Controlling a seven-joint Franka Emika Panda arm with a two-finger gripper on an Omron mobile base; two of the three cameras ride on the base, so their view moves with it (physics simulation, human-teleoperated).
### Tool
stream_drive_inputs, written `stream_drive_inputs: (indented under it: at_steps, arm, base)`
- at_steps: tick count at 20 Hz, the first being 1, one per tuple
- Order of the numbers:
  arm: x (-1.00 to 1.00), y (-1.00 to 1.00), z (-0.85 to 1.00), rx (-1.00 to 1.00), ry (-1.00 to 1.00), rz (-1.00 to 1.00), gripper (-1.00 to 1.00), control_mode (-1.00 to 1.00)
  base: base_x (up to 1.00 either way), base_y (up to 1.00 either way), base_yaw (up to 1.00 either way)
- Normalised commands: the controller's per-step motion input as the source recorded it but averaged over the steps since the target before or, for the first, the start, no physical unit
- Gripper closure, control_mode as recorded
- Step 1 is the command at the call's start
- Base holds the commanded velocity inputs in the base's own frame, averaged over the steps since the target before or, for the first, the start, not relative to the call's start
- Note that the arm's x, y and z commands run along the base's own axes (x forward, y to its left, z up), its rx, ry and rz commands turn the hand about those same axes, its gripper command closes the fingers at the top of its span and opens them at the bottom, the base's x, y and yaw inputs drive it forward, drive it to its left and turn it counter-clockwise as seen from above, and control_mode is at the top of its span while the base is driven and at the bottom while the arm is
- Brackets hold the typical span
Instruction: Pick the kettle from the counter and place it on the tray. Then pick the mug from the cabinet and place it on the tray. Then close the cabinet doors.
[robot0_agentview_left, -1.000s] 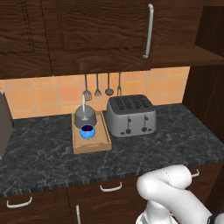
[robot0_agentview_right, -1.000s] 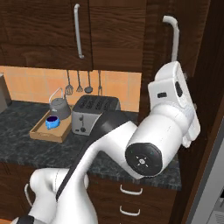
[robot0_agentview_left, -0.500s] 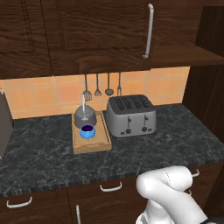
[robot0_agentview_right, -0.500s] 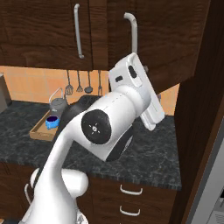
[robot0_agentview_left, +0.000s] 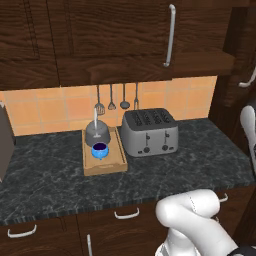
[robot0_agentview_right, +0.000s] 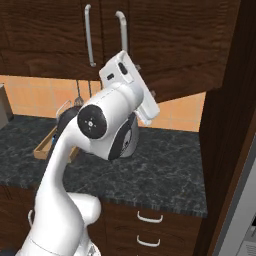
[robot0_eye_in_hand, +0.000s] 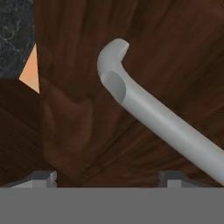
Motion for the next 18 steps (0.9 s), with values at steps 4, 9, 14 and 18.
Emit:
stream_drive_inputs:
  at_steps: [4,9,14,18]
  arm:
    - [0.98,0.47,0.0,0.02,0.12,0.16,-1.0,-1.0]
    - [1.0,0.38,-0.04,0.05,0.1,0.1,-1.0,-1.0]
    - [1.0,0.11,-0.27,0.05,0.1,0.05,-1.0,-1.0]
    - [1.0,-0.03,-0.23,0.09,0.05,0.0,-1.0,-1.0]
  base:
    - [0.0,0.0,0.0]
    - [0.0,0.0,0.0]
    - [0.0,0.0,0.0]
    - [0.0,0.0,0.0]
